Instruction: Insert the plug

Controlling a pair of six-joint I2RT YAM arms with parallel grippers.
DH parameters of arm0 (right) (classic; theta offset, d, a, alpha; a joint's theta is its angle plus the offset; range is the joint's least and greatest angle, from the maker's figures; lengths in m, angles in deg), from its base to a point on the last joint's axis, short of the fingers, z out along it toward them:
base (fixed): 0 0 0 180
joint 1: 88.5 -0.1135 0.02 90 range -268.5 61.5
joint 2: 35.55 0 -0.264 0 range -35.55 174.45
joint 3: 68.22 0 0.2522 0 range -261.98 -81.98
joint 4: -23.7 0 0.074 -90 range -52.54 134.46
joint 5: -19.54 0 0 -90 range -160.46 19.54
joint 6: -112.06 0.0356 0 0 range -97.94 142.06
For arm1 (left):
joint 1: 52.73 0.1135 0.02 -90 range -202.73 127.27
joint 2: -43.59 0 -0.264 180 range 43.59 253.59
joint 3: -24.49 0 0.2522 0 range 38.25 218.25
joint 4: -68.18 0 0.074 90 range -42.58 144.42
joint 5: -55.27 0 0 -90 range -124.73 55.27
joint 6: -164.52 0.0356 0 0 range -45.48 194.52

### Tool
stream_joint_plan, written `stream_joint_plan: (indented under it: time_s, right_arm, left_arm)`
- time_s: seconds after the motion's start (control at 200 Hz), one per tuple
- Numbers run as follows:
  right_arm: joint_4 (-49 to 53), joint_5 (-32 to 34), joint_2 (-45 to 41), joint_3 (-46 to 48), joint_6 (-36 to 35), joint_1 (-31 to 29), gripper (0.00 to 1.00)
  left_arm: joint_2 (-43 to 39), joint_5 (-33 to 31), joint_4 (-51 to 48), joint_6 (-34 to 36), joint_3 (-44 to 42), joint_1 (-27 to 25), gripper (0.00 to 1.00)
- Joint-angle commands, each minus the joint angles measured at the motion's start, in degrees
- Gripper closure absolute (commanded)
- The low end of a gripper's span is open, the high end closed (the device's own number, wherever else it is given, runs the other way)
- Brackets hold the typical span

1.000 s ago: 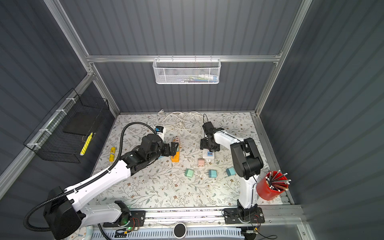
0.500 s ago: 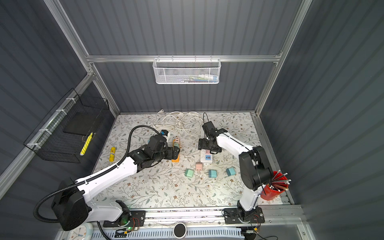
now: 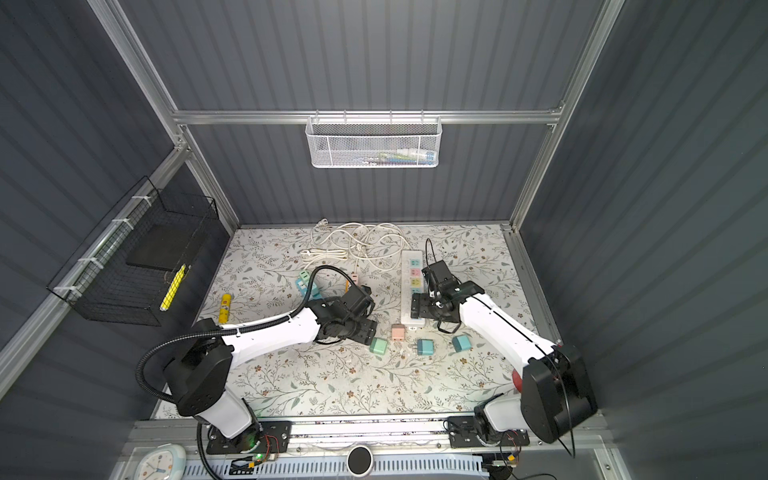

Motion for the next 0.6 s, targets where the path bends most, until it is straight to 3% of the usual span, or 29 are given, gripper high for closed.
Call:
stream_joint_plan:
  time_s: [0.0, 0.085, 0.24, 0.41, 0.595]
  right_arm:
    - [0.1, 3.6, -1.5, 2.4, 3.6, 0.2, 0.07]
    - [-1.0, 6.0, -3.1, 4.4, 5.3, 0.3, 0.08]
    - [-2.0, 6.9, -7.7, 6.0, 5.0, 2.5, 0.06]
    - [0.4, 7.0, -7.5, 4.1, 4.3, 4.5, 0.05]
    - [-1.4, 4.7, -7.6, 4.8, 5.1, 4.5, 0.10]
  left_arm:
    - [1.2, -8.8, -3.4, -3.4, 2.2, 0.2, 0.20]
    - [1.7, -10.3, -2.9, -5.5, 1.5, 0.2, 0.21]
    - [2.3, -6.6, 0.7, -8.8, -2.2, 0.1, 0.27]
    - [1.1, -5.2, 4.7, -9.9, -7.2, -0.2, 0.27]
    - [5.7, -3.4, 3.7, -10.0, -3.8, -1.2, 0.31]
